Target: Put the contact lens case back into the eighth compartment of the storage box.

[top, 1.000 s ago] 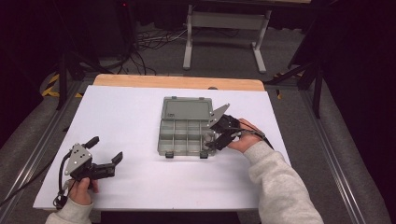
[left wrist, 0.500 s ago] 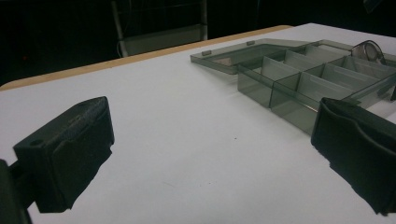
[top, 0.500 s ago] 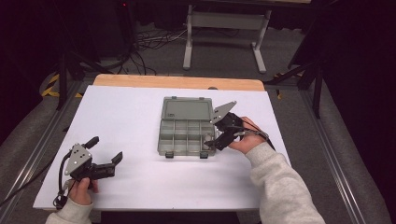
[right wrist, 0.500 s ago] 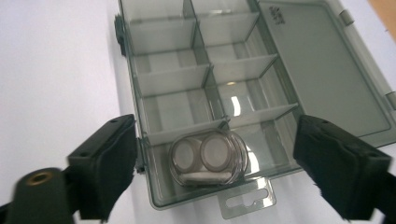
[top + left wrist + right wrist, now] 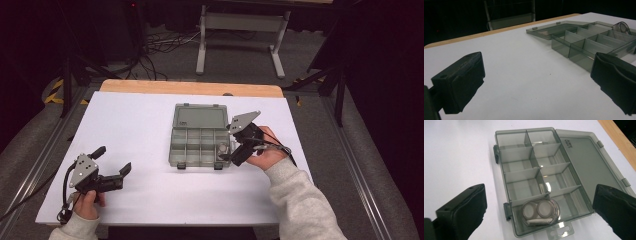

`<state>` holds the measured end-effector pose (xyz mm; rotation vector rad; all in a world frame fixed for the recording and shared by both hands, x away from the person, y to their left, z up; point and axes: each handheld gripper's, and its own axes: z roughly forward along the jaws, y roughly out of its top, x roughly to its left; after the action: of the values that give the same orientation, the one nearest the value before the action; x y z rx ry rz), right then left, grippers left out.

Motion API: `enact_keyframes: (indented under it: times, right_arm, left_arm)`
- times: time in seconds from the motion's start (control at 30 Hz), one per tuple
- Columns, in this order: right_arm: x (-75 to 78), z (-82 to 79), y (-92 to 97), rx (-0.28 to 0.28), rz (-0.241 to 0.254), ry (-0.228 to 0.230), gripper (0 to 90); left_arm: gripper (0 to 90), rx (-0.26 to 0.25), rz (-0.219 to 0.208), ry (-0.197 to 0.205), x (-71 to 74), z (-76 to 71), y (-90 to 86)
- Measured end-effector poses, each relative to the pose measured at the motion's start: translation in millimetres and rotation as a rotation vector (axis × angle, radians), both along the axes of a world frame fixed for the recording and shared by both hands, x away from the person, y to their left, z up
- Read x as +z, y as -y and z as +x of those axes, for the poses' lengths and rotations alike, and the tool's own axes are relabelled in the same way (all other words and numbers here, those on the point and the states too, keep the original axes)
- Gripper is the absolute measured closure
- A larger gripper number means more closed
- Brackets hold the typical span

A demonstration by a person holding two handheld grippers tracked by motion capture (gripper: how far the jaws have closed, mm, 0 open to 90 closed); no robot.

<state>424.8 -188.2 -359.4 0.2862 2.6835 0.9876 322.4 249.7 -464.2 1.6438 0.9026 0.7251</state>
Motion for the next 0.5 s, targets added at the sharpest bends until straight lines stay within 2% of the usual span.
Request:
enact_keyframes:
  times: [0.4,0.47,0.5]
  right_arm:
    - [11.0,-18.7,3.1,-0.008,0.042,0.032,0.0]
    - [11.6,-21.7,5.7,-0.012,0.055,0.039,0.0]
    - [11.9,-25.2,9.0,-0.023,0.08,0.036,0.0]
  left_arm:
    - [0.2,-0.001,0.0,0.001,0.0,0.0,0.0]
    - [0.2,0.0,0.0,0.001,0.1,-0.1,-0.1]
    - [0.2,0.0,0.001,0.001,0.1,-0.1,-0.1]
